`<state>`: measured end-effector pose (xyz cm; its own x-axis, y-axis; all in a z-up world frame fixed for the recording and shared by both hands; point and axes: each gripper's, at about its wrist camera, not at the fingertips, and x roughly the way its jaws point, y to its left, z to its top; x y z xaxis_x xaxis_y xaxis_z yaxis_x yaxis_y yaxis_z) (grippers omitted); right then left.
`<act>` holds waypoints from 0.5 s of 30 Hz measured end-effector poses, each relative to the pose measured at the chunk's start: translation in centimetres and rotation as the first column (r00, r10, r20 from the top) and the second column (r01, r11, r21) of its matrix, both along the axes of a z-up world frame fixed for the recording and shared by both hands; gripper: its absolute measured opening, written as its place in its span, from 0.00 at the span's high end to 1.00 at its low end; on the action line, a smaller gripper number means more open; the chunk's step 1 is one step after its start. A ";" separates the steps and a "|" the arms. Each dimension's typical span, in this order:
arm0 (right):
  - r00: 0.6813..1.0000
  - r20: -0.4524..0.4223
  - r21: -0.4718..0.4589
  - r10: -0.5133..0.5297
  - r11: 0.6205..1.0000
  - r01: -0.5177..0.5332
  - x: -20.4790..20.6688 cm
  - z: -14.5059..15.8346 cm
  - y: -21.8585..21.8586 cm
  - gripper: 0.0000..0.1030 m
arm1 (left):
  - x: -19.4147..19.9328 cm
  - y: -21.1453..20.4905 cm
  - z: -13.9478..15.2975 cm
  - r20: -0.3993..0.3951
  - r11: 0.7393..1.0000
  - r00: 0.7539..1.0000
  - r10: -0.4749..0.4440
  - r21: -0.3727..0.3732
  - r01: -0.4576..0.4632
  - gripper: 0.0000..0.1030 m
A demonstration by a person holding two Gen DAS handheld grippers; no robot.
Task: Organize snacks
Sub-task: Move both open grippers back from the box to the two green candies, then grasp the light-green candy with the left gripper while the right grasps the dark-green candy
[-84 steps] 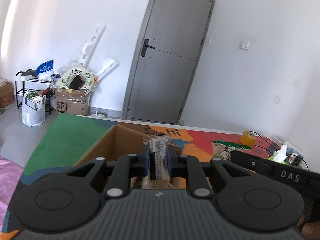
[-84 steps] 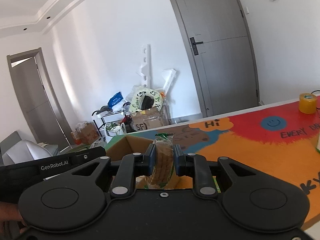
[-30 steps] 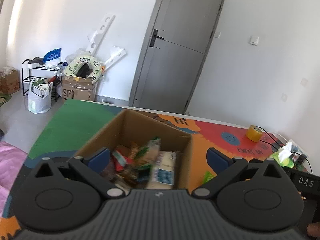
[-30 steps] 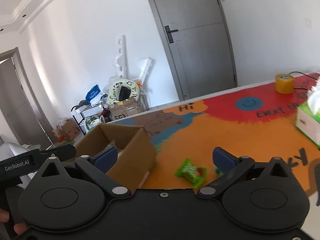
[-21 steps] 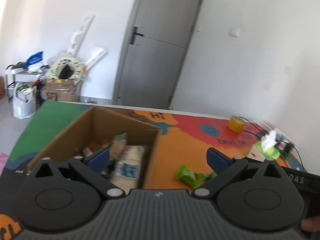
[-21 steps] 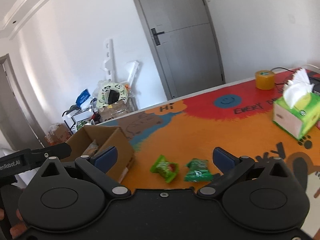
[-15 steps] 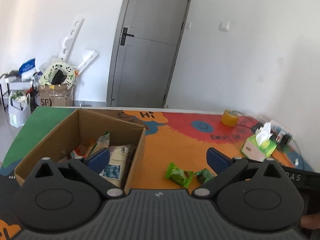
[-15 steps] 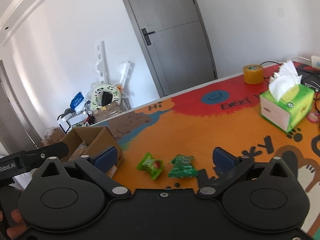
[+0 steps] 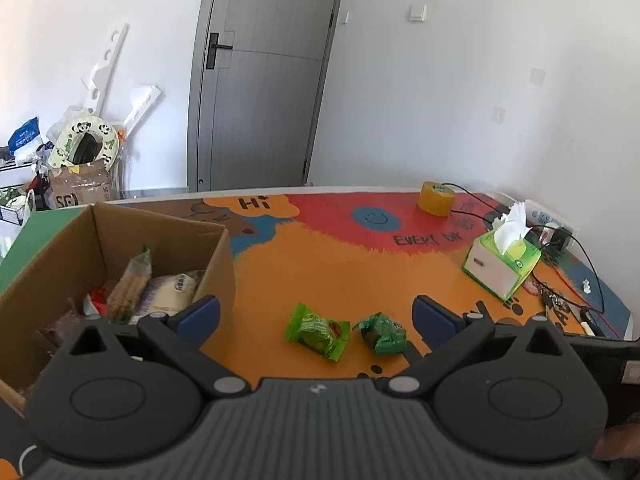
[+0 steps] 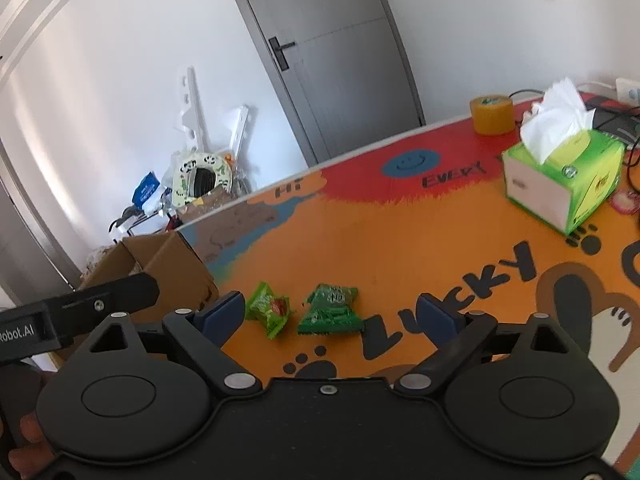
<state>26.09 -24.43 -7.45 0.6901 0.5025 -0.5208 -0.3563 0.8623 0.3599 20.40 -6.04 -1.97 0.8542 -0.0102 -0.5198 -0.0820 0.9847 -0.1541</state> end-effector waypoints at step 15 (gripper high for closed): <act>0.996 -0.076 0.012 0.055 0.998 -0.054 4.3 -3.5 2.1 0.42 | 3.8 0.0 -2.5 -0.056 0.999 0.998 0.034 -0.023 -0.035 0.22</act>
<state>30.40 -22.32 -10.92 0.6201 0.5437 -0.5656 -0.3736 0.8386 0.3965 24.15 -6.04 -4.43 0.8240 0.0055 -0.5666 -0.1247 0.9772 -0.1718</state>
